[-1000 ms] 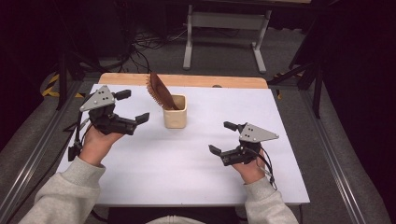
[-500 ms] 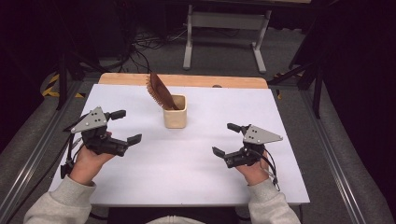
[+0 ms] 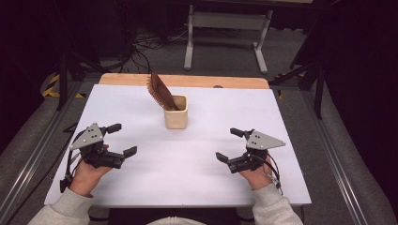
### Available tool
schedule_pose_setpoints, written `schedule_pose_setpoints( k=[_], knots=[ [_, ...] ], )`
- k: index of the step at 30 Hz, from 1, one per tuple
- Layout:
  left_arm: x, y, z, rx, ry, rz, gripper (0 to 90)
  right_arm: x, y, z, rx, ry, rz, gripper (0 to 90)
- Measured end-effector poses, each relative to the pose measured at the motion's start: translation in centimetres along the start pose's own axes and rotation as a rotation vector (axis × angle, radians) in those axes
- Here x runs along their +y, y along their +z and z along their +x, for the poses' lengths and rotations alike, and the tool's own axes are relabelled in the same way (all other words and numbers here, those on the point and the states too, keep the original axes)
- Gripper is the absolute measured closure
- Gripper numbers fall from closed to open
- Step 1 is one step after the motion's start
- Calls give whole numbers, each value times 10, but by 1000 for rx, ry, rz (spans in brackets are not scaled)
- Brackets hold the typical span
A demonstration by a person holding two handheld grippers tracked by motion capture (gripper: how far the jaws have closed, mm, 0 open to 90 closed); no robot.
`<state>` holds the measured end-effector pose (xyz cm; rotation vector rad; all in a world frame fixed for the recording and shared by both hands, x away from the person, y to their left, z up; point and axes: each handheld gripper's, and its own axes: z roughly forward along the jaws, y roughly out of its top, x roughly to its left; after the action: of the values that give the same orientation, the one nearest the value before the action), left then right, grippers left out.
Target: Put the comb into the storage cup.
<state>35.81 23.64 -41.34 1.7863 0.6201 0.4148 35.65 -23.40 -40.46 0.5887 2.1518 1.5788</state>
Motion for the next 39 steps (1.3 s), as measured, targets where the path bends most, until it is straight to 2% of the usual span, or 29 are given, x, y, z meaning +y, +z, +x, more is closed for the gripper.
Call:
schedule_pose_setpoints(
  k=[8,14,16,20,21,23,26,32,37,39],
  knots=[
    [-22,2,2,4,-20,13,3,-10,-4,1,-8,-1,14,18],
    [-33,4,2,20,-6,19,3,-17,-6,2,-11,7,27,18],
    [-41,5,2,12,-11,17,3,-23,-8,3,-13,11,34,18],
    [-51,5,3,22,-42,-4,3,-31,-9,4,-14,28,34,17],
    [-53,5,6,26,-63,-3,4,-34,-10,5,-18,30,35,17],
    [-56,6,10,54,-91,10,4,-39,-12,5,-24,38,33,16],
    [-57,4,12,67,-111,-11,5,-47,-13,6,-36,50,37,16],
    [-56,6,8,78,-56,-8,5,-52,-12,7,-38,60,44,14],
    [-56,5,8,72,-71,-22,5,-52,-12,6,-41,58,48,14],
    [-56,5,8,82,-75,-20,8,-52,-12,6,-43,61,47,14]
  ],
)
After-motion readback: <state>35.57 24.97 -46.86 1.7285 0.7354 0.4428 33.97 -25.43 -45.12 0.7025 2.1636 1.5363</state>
